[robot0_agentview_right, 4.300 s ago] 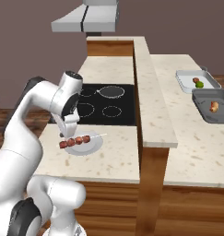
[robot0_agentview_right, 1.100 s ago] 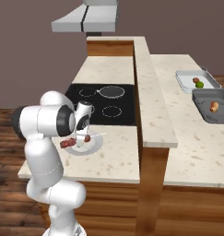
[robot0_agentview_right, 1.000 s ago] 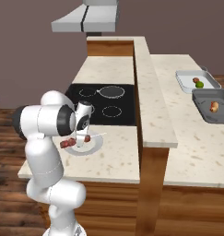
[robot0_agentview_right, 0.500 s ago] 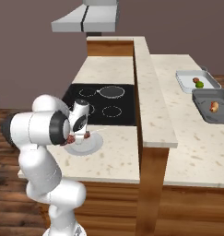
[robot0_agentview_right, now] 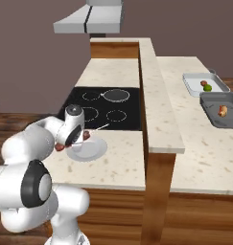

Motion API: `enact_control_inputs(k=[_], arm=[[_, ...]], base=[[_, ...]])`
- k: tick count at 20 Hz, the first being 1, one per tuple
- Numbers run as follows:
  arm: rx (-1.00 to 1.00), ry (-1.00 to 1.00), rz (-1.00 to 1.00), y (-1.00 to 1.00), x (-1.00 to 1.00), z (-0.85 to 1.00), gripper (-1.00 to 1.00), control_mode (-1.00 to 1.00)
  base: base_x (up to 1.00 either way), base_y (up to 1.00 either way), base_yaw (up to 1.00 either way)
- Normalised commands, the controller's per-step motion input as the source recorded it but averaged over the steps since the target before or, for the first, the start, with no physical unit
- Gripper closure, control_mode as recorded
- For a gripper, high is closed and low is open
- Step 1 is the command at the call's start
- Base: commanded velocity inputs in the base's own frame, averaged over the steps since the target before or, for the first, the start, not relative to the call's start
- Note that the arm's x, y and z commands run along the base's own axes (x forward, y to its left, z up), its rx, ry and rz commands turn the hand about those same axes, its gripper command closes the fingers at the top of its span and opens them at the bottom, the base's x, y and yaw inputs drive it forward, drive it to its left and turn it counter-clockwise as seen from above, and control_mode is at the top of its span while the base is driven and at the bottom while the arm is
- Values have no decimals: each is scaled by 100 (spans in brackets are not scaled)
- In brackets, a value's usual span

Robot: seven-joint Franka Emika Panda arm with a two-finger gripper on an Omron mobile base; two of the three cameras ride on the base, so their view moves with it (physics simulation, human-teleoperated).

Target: Place the cold items (lime and sweet potato) from the fridge in one tupperware on the dining counter. Place the warm items (hot dog and kebab skewer) in the stove area in another tupperware.

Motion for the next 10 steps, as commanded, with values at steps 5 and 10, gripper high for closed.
enact_control_inputs(k=[5, 10], arm=[[0, 0, 0, -7, -48, 99, 100, -100], [0, 0, 0, -7, -52, 98, 100, -100]], base=[[0, 0, 0], [0, 0, 0]])
